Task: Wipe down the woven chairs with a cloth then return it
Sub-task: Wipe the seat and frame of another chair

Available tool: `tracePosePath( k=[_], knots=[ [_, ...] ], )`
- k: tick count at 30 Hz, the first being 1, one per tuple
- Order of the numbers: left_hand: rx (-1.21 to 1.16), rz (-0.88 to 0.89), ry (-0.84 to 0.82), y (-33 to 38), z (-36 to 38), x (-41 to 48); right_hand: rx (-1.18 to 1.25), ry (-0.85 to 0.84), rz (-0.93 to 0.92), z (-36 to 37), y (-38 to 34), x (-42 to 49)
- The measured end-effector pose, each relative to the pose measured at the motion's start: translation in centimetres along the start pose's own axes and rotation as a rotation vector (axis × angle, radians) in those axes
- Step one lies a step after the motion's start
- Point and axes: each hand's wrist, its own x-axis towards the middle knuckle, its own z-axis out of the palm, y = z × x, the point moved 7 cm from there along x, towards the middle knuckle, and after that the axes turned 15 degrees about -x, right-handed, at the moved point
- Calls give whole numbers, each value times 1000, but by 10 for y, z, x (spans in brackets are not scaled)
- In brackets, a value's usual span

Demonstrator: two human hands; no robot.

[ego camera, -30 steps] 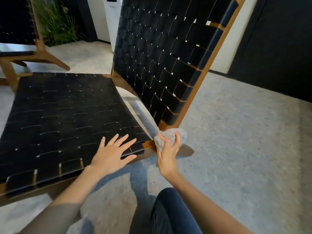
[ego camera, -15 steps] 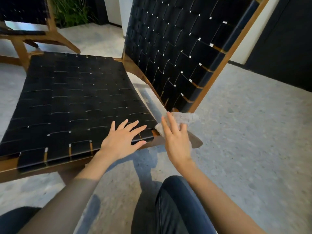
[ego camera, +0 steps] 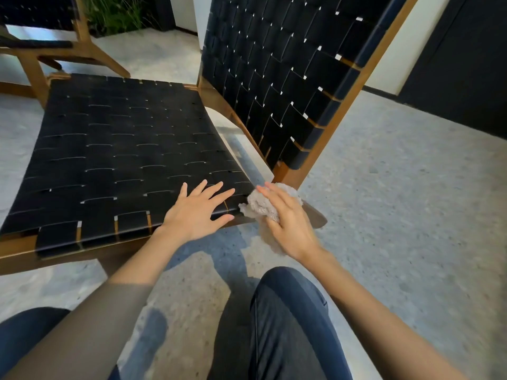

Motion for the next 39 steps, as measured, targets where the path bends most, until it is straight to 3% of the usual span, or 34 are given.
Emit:
tracePosePath(
  k=[2, 4, 8, 12, 18, 23, 26, 30, 39],
  knots=[
    [0, -1, -4, 0, 0, 0, -91, 37, 46, 4, 3, -6],
    [3, 2, -8, 0, 1, 0, -130, -37, 108, 21, -1, -4],
    [-12, -3, -20, -1, 0, 0, 80, -207, 229, 45, -9, 4],
    [-50, 40, 6, 2, -1, -4, 286, -218, 140, 21, -10, -2],
    [-775, 57, 145, 31, -17, -31, 413, -42, 163, -23, -3, -16],
    [-1100, 72, 74, 58, -32, -50, 319, -48, 144, -31, -16, -13],
    [-1077, 46, 53, 60, -35, -55, 306, -114, 43, -31, -35, -8],
    [-1085, -39, 171, 41, -39, -63, 385, -222, -74, -28, -53, -8],
    [-939, -154, 240, 12, -41, -97, 402, -217, -126, -10, -78, -1]
  ],
)
